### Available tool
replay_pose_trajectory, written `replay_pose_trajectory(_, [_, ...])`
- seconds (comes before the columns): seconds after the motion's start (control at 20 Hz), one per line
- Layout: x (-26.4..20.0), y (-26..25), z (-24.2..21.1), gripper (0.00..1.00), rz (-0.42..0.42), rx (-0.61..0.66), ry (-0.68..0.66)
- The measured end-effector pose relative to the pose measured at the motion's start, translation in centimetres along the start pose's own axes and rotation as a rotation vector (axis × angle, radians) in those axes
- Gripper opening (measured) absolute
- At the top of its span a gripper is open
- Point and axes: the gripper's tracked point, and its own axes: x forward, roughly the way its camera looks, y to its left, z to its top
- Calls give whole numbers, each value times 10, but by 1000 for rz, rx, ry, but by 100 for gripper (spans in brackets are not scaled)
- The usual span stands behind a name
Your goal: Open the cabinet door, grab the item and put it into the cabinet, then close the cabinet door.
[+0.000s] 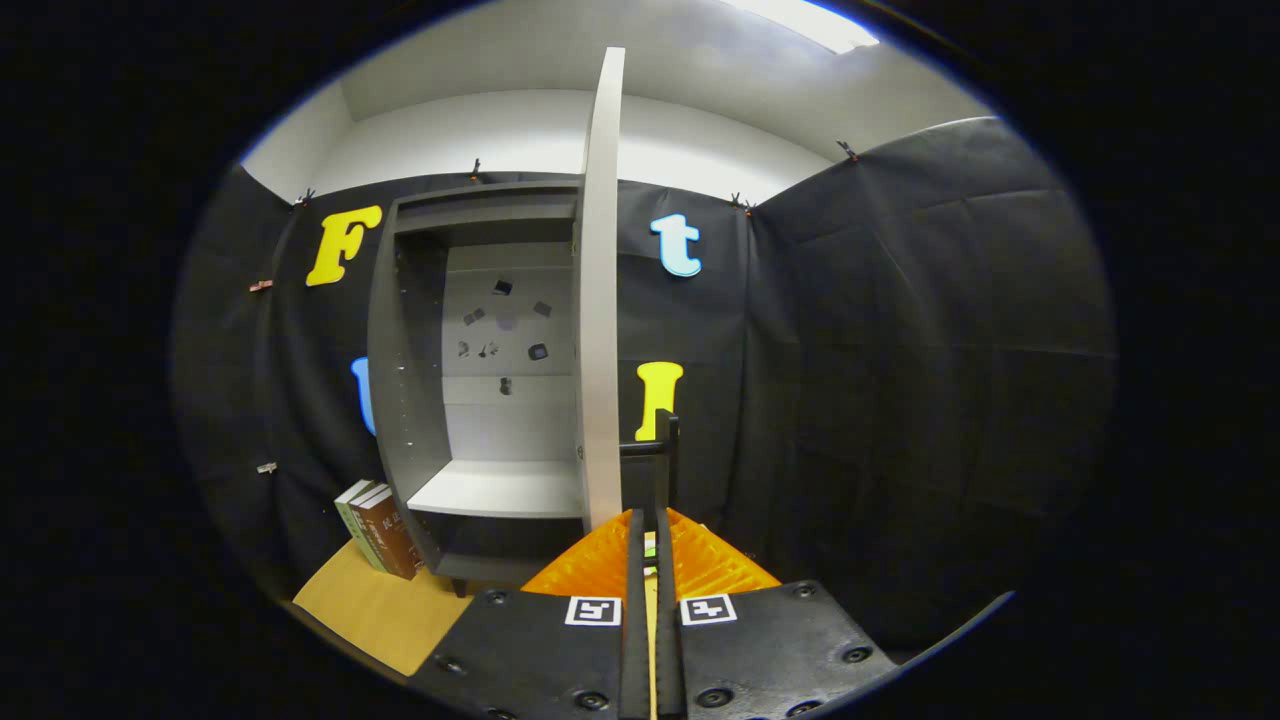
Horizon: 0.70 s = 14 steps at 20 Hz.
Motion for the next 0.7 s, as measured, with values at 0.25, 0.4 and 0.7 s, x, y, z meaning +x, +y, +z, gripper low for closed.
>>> replay_pose_trajectory(0.25, [-3,-14,28,27,-60,0,-123])
replay_pose_trajectory(0.4, [-2,9,45,70,13,19,-206])
replay_pose_trajectory(0.7, [-23,71,28,99,210,-9,-129])
